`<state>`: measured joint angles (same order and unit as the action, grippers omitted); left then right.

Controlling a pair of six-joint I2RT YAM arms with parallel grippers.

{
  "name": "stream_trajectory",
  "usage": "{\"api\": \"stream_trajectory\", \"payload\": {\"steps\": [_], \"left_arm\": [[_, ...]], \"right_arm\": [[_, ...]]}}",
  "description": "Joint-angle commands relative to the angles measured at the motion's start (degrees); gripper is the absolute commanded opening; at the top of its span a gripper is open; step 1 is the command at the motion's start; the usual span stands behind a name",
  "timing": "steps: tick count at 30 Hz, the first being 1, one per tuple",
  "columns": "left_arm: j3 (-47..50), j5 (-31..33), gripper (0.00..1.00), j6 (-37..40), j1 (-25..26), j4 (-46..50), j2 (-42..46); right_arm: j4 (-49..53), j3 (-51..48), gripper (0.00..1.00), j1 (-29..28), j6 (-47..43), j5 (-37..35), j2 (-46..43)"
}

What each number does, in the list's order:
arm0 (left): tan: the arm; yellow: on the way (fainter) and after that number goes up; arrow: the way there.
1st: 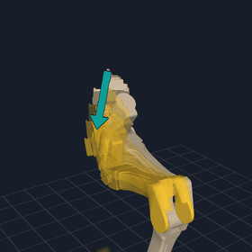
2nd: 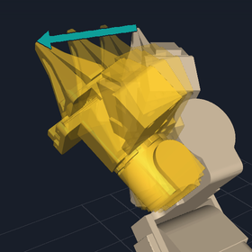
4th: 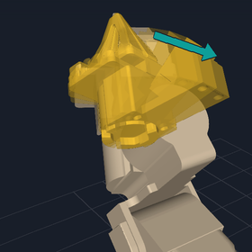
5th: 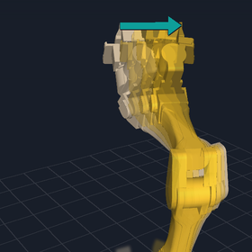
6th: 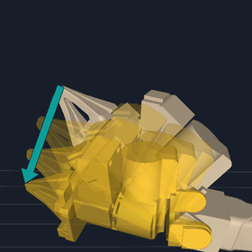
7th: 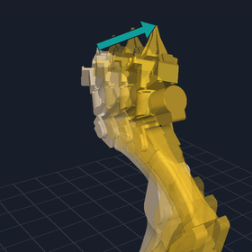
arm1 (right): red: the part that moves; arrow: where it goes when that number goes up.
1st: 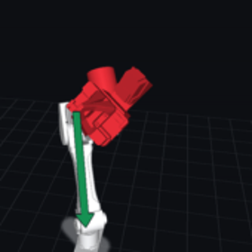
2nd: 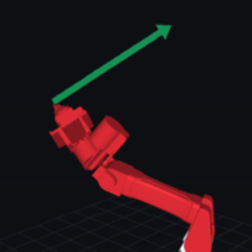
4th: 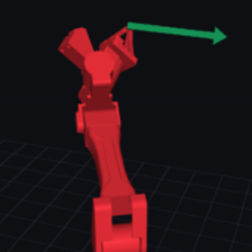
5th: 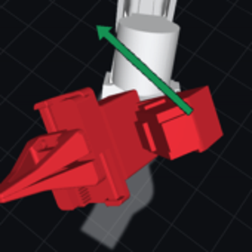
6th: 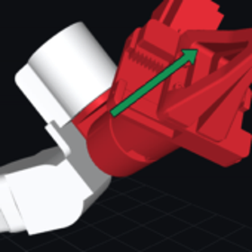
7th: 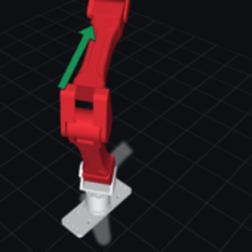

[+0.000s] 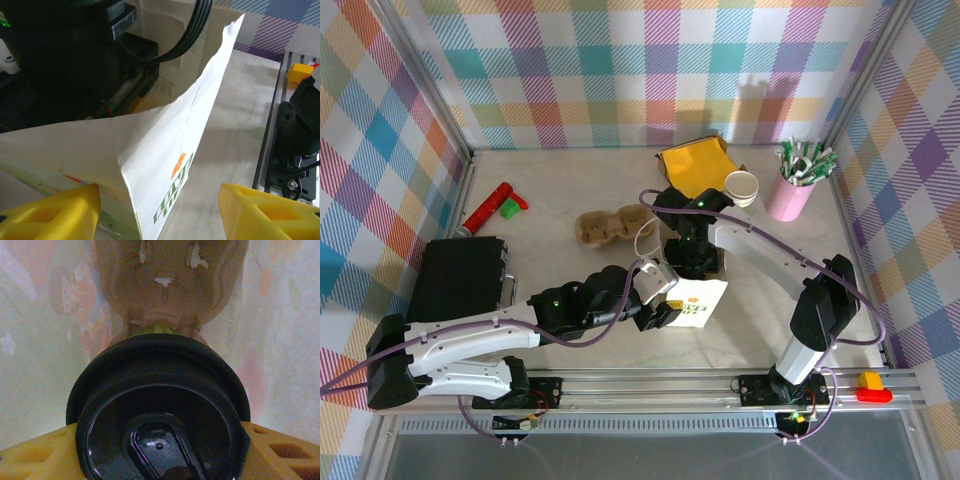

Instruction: Pack the takeout coffee

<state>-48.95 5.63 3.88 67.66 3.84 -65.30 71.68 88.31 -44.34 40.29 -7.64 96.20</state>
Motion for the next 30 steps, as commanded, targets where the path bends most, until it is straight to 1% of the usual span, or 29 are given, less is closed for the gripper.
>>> {"api": "stream_trajectory", "payload": {"steps": [1,14,30], "left_arm": [[0.60,0.51,0.63,-0.85,-0.86,-3.00,-0.52],[1.82,0.13,0.62,-0.87,-1.12,-3.51,-0.75],[1.84,0.18,0.62,-1.00,-1.12,-3.40,-0.78]], "right_arm": [[2.84,1.50,0.49,-0.82,1.39,0.73,-2.04],[5.58,2.53,0.49,-0.84,1.68,-0.27,-3.92],[0.23,-2.80,0.49,-0.66,1.77,1.66,-1.98]]}}
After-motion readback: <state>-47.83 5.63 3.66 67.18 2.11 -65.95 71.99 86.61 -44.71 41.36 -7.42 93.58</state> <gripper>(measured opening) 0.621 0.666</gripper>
